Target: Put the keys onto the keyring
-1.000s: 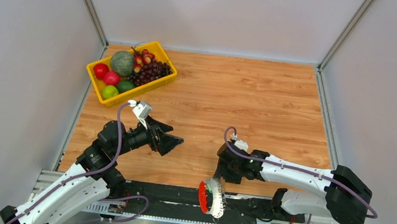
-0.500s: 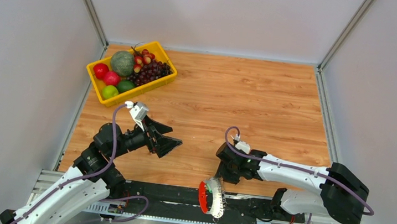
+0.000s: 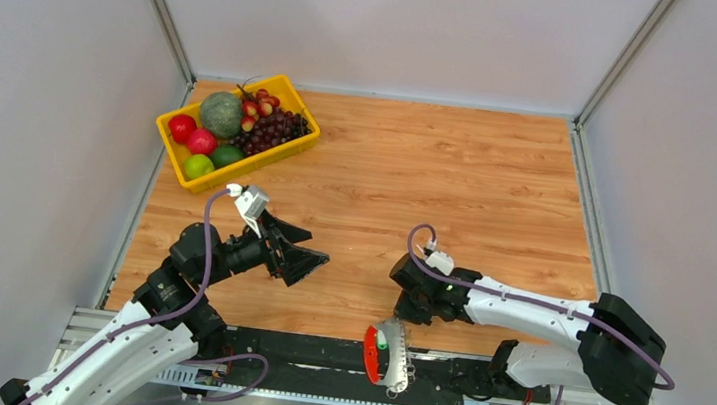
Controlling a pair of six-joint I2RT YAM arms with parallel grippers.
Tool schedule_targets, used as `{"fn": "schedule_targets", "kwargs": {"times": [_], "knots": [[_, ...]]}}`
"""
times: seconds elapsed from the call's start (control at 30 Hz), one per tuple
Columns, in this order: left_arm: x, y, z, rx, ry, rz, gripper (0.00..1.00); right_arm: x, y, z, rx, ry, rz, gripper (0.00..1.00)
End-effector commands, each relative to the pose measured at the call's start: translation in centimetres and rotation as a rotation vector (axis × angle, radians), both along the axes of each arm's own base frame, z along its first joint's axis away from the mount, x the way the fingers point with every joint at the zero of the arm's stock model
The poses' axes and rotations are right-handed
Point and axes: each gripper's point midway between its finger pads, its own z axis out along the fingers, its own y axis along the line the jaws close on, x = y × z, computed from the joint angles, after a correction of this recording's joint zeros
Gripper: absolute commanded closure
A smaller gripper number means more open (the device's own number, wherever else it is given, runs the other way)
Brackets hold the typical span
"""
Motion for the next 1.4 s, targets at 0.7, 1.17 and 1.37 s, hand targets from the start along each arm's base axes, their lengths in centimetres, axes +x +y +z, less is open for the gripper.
{"fn": "schedule_targets", "kwargs": {"times": [0.7, 1.17, 1.37], "knots": [[-2.7, -1.2, 6.3, -0.124, -0.166, -0.170, 0.04, 4.6, 6.6, 19.4, 0.345, -0.689, 0.516, 1.00], [-6.9, -1.8, 12.1, -0.151, -0.363, -0.416, 0.28, -1.0, 10.2, 30.9, 0.590, -0.894, 1.062, 1.00], [-8.3, -2.4, 12.8, -0.179, -0.364, -0.527, 0.42, -2.1, 11.2, 33.0, 0.650, -0.919, 1.167, 1.00]]}}
